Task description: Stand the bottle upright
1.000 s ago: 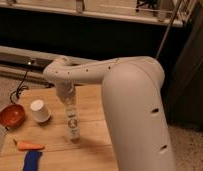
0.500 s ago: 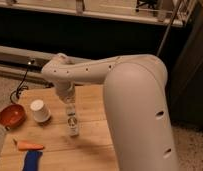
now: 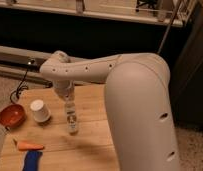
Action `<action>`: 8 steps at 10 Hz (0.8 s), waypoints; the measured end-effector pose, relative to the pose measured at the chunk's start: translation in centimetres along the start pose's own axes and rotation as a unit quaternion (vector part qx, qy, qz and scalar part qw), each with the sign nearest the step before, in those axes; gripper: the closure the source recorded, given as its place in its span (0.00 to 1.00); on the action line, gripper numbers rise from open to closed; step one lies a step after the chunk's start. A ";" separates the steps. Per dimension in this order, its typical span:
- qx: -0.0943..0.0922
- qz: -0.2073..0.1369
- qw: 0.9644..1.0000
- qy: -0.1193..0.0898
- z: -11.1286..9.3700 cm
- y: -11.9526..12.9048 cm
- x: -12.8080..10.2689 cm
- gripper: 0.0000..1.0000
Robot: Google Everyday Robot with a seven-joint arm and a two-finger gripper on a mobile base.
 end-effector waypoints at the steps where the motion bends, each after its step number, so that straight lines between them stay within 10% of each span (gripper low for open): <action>1: -0.001 -0.002 1.000 0.002 -0.2 0.0 0.0 0.70; 8: -0.021 0.004 0.998 0.059 -1.4 0.0 0.8 0.70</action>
